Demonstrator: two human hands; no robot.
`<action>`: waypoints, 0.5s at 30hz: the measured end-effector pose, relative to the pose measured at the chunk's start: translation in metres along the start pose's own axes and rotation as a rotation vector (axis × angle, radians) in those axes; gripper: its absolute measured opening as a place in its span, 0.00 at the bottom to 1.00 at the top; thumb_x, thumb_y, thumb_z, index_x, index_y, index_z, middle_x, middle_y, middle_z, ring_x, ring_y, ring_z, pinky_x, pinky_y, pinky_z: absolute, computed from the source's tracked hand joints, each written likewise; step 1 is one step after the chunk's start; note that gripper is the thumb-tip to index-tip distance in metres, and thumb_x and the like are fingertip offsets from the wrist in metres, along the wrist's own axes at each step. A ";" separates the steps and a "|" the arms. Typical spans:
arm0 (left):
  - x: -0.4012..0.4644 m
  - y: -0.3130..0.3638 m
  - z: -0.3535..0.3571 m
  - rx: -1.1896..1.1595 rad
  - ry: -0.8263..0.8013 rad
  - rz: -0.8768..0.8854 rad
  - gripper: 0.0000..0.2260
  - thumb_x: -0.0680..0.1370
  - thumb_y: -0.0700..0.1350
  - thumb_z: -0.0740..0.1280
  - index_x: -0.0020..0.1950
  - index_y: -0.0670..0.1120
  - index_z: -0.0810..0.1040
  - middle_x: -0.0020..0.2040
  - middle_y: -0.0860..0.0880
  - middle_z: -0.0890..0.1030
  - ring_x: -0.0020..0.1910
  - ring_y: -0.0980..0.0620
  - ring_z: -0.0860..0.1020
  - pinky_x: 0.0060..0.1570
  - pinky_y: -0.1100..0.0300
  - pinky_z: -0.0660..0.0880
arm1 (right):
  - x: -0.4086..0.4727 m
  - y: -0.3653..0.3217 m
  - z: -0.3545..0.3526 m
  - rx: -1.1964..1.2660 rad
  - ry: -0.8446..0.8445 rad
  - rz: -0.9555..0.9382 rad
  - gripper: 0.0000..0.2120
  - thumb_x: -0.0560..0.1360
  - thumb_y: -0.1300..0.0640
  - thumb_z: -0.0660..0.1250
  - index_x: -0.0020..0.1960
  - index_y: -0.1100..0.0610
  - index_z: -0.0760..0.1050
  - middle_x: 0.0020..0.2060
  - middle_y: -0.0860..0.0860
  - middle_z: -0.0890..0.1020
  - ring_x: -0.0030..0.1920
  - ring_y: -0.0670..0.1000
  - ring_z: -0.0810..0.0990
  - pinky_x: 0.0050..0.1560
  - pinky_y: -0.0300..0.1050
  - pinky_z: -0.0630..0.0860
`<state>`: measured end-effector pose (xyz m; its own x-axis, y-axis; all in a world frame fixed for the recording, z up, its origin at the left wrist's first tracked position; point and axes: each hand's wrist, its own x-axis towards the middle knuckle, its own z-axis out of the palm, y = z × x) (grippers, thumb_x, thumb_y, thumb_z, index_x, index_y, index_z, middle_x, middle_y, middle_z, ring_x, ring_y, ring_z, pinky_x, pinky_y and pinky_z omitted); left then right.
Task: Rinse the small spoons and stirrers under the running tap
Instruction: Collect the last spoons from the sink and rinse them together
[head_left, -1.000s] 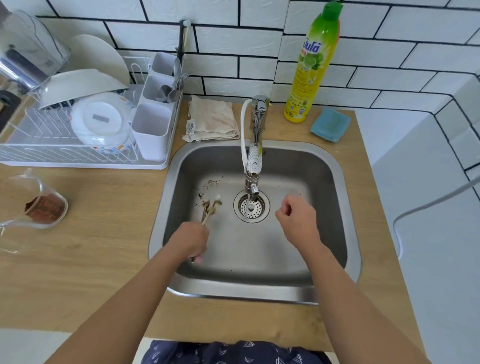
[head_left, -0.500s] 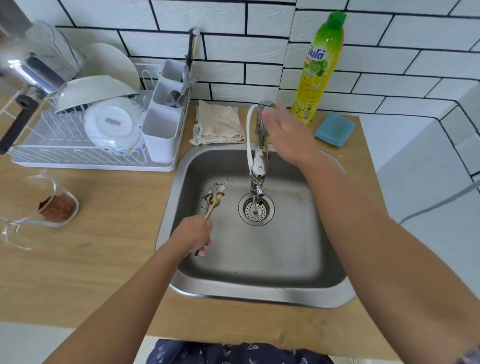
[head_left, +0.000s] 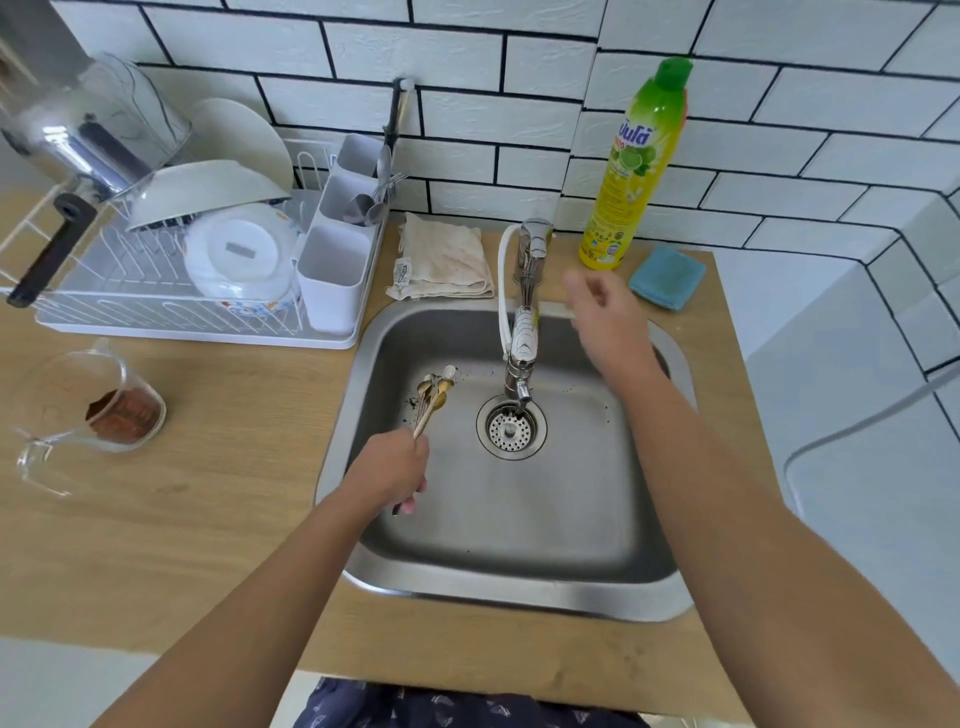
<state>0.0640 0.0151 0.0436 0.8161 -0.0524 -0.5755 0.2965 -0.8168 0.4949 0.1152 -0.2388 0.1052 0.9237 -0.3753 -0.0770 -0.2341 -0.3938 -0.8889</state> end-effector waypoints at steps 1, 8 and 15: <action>-0.002 0.001 -0.002 0.005 0.004 0.006 0.12 0.85 0.49 0.53 0.50 0.45 0.72 0.37 0.46 0.82 0.22 0.54 0.78 0.24 0.63 0.71 | -0.009 0.016 -0.002 -0.060 0.052 0.016 0.11 0.76 0.39 0.67 0.47 0.46 0.76 0.46 0.43 0.82 0.46 0.44 0.80 0.50 0.44 0.78; -0.022 0.019 -0.025 -0.031 0.154 0.123 0.15 0.83 0.51 0.52 0.43 0.44 0.69 0.35 0.43 0.79 0.20 0.50 0.79 0.18 0.62 0.68 | -0.070 0.054 -0.013 -0.308 0.071 -0.035 0.15 0.69 0.66 0.69 0.34 0.55 0.63 0.29 0.47 0.68 0.31 0.49 0.65 0.32 0.34 0.65; -0.038 0.018 -0.010 -0.158 0.616 0.379 0.13 0.83 0.53 0.54 0.39 0.53 0.61 0.27 0.52 0.70 0.24 0.55 0.69 0.23 0.61 0.59 | -0.084 0.028 -0.028 -0.233 0.418 -0.381 0.13 0.69 0.64 0.64 0.34 0.52 0.62 0.29 0.48 0.67 0.32 0.46 0.66 0.33 0.33 0.62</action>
<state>0.0436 0.0085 0.0807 0.9935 0.0550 0.1001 -0.0313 -0.7118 0.7016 0.0221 -0.2419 0.0996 0.7691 -0.4507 0.4531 -0.0139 -0.7206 -0.6932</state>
